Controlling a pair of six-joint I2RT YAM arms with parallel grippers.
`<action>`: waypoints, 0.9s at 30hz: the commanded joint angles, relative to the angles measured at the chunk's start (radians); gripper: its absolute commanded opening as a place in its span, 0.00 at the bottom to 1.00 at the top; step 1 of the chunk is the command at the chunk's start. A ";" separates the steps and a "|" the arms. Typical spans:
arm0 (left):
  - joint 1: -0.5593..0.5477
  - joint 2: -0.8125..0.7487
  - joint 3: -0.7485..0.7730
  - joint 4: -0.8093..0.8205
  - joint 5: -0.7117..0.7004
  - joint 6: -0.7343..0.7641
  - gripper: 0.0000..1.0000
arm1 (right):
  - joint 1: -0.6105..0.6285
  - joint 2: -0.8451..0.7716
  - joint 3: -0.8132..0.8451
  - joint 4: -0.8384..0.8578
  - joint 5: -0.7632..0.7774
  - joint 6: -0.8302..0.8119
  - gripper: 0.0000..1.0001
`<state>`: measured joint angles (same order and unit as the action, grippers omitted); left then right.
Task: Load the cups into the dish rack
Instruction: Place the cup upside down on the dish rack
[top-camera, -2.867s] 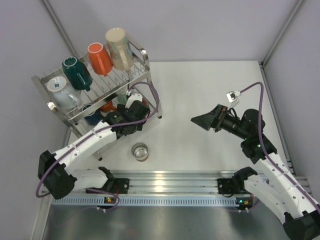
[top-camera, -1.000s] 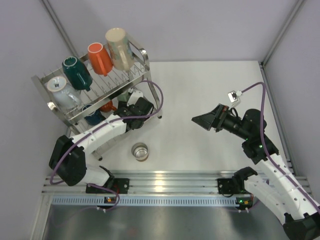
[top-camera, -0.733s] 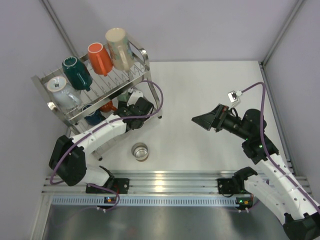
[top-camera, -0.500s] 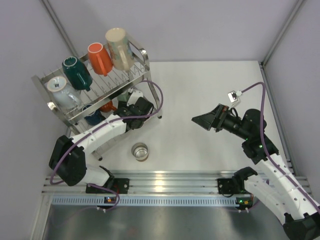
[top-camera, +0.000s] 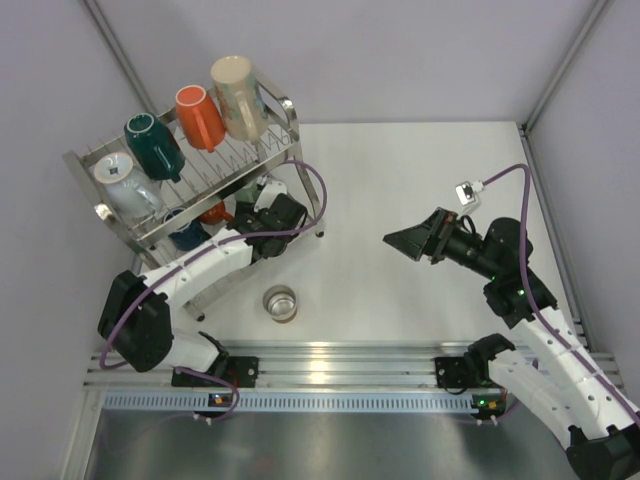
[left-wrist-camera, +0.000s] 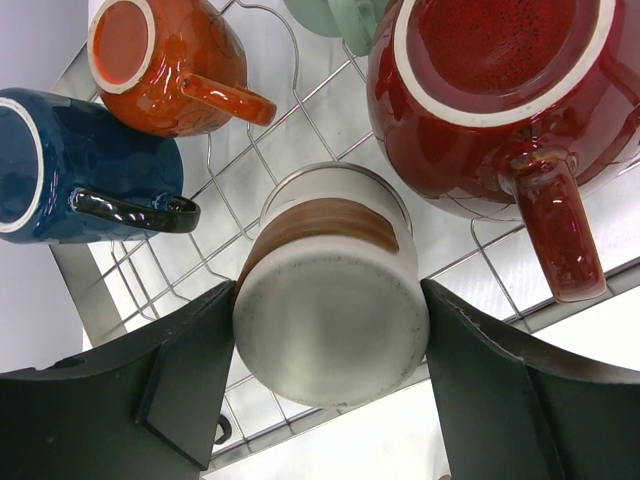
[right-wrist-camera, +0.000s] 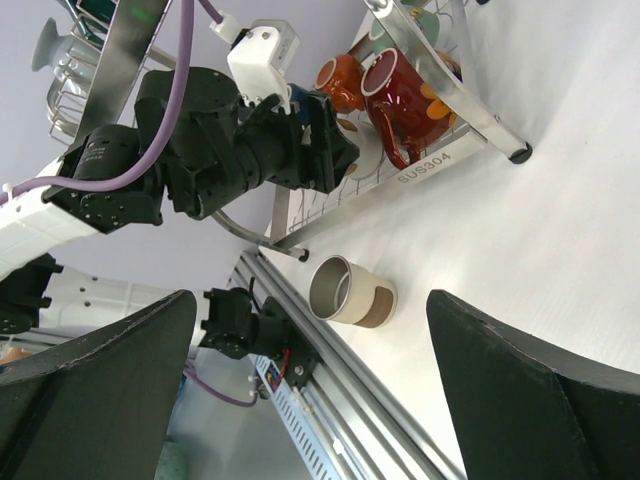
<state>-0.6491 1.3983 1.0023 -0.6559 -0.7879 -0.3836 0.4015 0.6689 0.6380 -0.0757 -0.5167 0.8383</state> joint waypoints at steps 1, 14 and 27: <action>0.003 -0.032 0.050 0.009 -0.010 0.011 0.77 | -0.003 0.000 0.020 0.042 0.003 -0.007 1.00; 0.003 -0.033 0.059 -0.017 -0.020 0.008 0.78 | -0.003 0.005 0.017 0.050 0.001 -0.005 0.99; 0.014 0.037 0.093 -0.013 -0.031 -0.031 0.79 | -0.003 -0.008 0.020 0.039 0.004 -0.011 0.99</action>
<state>-0.6449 1.4227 1.0447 -0.6819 -0.7837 -0.3748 0.4015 0.6754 0.6373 -0.0750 -0.5167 0.8383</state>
